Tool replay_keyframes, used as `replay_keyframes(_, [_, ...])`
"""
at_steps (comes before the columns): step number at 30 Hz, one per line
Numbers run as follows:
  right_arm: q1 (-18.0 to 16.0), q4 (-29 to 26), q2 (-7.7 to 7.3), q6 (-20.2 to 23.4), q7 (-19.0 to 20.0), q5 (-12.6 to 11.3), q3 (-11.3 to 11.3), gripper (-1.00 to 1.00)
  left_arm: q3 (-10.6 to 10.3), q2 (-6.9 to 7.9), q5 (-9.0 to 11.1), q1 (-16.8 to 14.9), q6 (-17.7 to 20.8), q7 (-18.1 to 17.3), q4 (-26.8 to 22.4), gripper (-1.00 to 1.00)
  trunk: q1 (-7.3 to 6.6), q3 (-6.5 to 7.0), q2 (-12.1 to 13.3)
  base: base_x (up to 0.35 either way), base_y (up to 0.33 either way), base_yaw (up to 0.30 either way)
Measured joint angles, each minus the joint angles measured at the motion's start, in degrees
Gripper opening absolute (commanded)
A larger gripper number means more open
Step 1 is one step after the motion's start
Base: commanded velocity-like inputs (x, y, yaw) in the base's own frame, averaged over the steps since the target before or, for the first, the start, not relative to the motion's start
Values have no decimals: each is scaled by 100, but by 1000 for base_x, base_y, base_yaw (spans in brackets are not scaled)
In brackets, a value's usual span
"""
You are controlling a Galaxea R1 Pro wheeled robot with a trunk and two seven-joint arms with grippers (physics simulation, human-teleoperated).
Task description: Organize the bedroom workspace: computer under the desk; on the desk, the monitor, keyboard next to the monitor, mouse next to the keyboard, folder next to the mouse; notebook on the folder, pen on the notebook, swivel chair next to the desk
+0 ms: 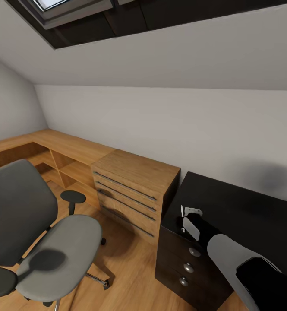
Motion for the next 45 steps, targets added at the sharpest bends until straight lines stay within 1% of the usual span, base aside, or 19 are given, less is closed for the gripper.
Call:
replay_keyframes(6, [0,-78,-16,7,-8,6,-9,-100,-1,0,-2,0,0,-2,0,100,-132,108,241,0,0,0])
replay_keyframes(10, [3,-477,-39,42,-30,6,-3,-100,-1,0,-2,0,0,-2,0,100,-220,180,401,0,0,0])
replay_keyframes(11, [9,-654,-55,59,-38,5,-1,-100,-1,0,-2,0,0,-2,0,100,-242,198,441,0,0,0])
replay_keyframes(13, [16,-812,-88,87,-46,-5,4,-100,-1,0,-2,0,0,-2,2,100,-286,234,522,0,0,0])
replay_keyframes(18, [112,-1446,-224,165,-72,-56,0,-100,-2,0,-2,0,0,-2,8,100,-396,324,722,0,0,0])
replay_keyframes(19, [194,-1691,-273,201,-129,-110,1,-100,-2,0,-2,0,-1,-2,8,100,-418,342,762,0,0,0])
replay_keyframes(21, [308,-2001,-337,279,-252,-189,6,-100,-2,0,-2,0,-1,-2,9,100,-462,378,843,0,0,0])
replay_keyframes(22, [443,-2376,-406,395,-443,-278,11,-100,-1,0,-2,0,-1,-2,9,100,-484,395,883,0,0,0])
replay_keyframes(23, [528,-2609,-441,460,-567,-331,14,-100,-1,0,-2,0,-1,-2,9,100,-506,413,923,0,0,0])
replay_keyframes(24, [728,-3121,-498,574,-853,-434,19,-100,-1,0,-2,0,0,-2,9,100,-528,431,963,0,0,0])
replay_keyframes(26, [1258,-4289,-586,728,-1529,-613,27,-100,-1,0,-2,0,0,-2,9,100,-572,467,1043,0,0,0])
replay_keyframes(27, [1405,-4578,-601,753,-1697,-645,28,-100,-1,0,-2,0,0,-2,9,100,-594,485,1083,0,0,0])
replay_keyframes(28, [1645,-5029,-619,784,-1980,-693,32,-100,-3,0,-2,0,0,-2,9,100,-616,503,1123,0,0,0])
replay_keyframes(30, [1882,-5448,-633,812,-2279,-733,40,-100,-6,0,-2,0,0,-2,13,100,-660,539,1204,0,0,0])
replay_keyframes(34, [2050,-5760,-632,797,-2494,-755,67,-100,-7,0,2,0,0,-2,18,100,-747,611,1365,0,0,0])
replay_keyframes(37, [2104,-5881,-610,777,-2559,-758,91,-100,-8,0,5,0,-1,-2,21,100,-813,665,1485,0,0,0])
replay_keyframes(39, [2114,-5903,-595,768,-2570,-760,99,-100,-9,0,6,0,1,-2,23,100,-857,701,1565,0,0,0])
replay_keyframes(41, [2127,-5931,-524,755,-2580,-761,106,-100,-16,-11,7,0,6,-2,110,100,-901,737,1646,0,0,0])
replay_keyframes(45, [2131,-5902,-477,752,-2578,-757,81,-100,-33,-25,7,0,8,-3,280,100,-989,809,1806,0,0,0])
